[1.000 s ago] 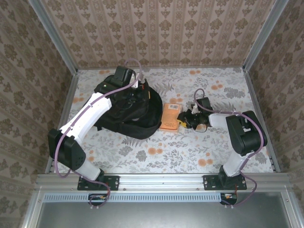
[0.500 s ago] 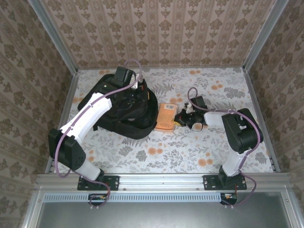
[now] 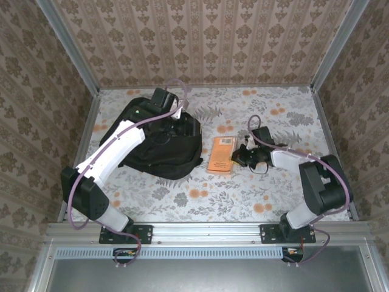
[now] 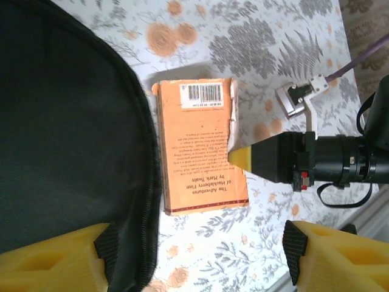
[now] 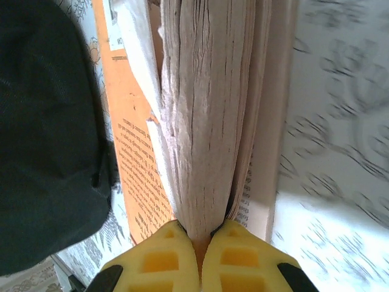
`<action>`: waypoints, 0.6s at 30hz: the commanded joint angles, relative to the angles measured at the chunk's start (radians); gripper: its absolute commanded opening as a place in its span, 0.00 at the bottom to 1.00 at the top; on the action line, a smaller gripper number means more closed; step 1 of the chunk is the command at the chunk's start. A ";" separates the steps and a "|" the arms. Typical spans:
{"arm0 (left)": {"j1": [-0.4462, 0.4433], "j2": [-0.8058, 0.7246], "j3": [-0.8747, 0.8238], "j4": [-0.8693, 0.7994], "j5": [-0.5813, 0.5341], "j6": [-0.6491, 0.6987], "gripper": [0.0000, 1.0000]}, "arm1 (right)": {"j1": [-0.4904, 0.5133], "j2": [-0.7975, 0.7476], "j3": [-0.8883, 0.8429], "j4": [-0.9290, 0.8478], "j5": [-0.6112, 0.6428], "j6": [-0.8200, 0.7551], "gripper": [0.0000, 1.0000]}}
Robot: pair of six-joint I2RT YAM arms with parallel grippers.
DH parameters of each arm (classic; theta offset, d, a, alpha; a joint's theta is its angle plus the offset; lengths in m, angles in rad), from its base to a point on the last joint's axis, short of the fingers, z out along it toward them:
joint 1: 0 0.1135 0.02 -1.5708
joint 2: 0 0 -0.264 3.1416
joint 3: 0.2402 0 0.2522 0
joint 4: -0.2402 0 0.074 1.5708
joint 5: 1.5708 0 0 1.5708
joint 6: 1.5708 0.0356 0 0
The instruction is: Pack books, pencil case, and school supplies into a backpack
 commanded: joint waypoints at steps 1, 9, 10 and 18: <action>-0.059 0.038 0.042 0.004 0.004 0.010 0.75 | -0.047 -0.120 -0.065 -0.034 -0.026 -0.008 0.00; -0.149 0.248 0.050 0.114 0.074 -0.120 0.77 | -0.185 -0.330 -0.243 0.110 -0.197 0.191 0.00; -0.160 0.274 0.063 0.114 0.076 -0.131 0.78 | -0.198 -0.346 -0.259 0.136 -0.216 0.222 0.00; -0.193 0.393 0.085 0.176 0.113 -0.265 0.79 | -0.274 -0.436 -0.295 0.176 -0.309 0.308 0.00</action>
